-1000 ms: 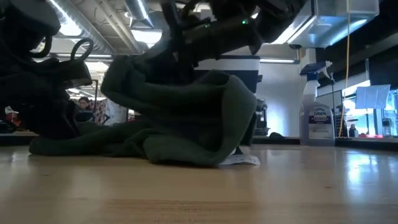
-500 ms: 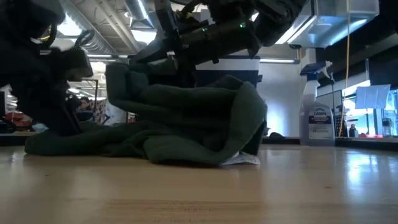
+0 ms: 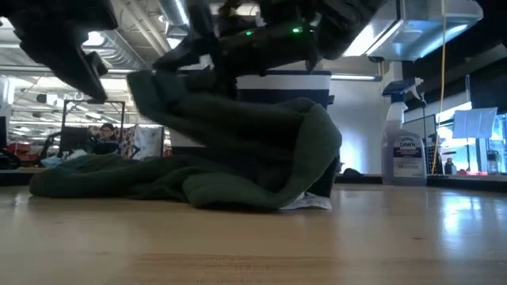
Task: Fold Laundry from Bin
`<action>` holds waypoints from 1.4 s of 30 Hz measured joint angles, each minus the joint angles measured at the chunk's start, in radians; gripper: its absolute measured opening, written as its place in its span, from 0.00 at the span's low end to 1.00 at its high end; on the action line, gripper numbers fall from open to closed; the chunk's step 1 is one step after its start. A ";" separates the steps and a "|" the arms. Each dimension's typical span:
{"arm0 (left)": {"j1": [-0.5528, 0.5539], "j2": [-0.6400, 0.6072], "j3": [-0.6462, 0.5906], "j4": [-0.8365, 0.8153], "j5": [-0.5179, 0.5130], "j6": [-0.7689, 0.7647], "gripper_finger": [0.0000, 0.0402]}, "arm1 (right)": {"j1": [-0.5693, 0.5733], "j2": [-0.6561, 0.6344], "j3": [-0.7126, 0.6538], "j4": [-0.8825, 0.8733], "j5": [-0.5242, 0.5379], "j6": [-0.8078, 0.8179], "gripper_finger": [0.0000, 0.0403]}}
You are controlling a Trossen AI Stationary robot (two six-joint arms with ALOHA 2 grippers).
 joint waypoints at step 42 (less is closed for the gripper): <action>-0.034 0.368 -0.296 0.492 -0.231 -0.227 0.26 | 0.010 -0.066 0.130 -0.364 -0.180 -0.117 0.41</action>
